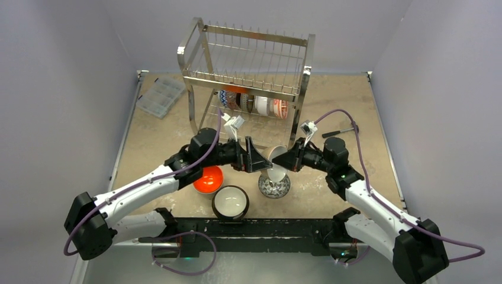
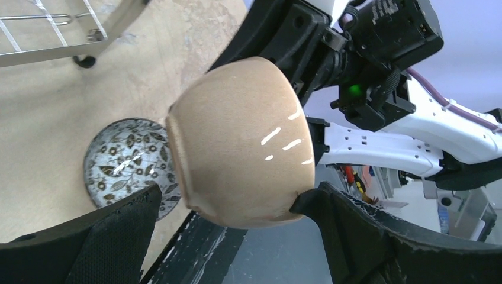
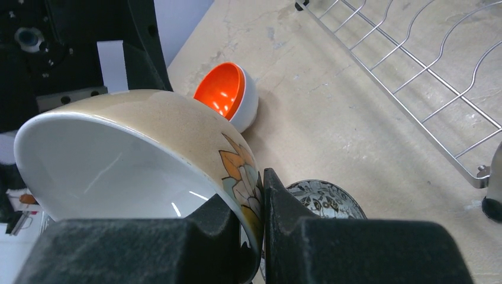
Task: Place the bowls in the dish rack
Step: Turn the bowl upside down on the dish rack.
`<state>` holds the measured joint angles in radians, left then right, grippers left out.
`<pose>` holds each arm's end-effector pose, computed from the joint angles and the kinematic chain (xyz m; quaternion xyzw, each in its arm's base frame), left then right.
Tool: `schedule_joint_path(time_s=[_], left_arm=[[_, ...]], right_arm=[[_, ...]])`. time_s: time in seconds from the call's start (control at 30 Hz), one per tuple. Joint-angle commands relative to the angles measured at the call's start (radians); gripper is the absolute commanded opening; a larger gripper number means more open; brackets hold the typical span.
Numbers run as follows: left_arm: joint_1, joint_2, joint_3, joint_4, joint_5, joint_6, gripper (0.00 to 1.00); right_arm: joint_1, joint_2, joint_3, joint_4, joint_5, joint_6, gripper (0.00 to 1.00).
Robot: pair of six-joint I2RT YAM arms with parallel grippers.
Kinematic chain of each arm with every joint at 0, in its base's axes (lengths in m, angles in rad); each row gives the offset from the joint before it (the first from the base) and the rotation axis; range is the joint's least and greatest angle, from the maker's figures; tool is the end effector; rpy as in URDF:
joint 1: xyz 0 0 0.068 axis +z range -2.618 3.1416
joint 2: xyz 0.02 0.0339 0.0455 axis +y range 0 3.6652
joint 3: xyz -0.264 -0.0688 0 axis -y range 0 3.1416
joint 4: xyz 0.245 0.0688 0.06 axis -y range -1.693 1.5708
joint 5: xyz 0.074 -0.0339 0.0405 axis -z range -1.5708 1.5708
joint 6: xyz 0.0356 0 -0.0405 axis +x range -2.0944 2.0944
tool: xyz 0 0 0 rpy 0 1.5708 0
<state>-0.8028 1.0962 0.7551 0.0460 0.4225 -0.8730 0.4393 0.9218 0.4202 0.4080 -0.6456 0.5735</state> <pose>0.1647 -0.1915 0.2919 0.0972 0.7894 -0.5454 0.2643 0.1774 0.1070 0.2491 -0.1661 0.7140 0.5148 0.4446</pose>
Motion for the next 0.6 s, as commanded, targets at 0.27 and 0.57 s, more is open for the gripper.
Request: schedule_joint_path(time_s=[0.27,0.57], left_arm=[[-0.13,0.064,-0.003,0.175,-0.078,-0.048,0.82],[-0.125,0.046,-0.006,0.138,-0.127,-0.042,0.08]], right_arm=[[-0.002,-0.029,0.078,0.082,-0.018,0.013,0.0],[-0.002,-0.028,0.08,0.054,0.014,0.009,0.04]])
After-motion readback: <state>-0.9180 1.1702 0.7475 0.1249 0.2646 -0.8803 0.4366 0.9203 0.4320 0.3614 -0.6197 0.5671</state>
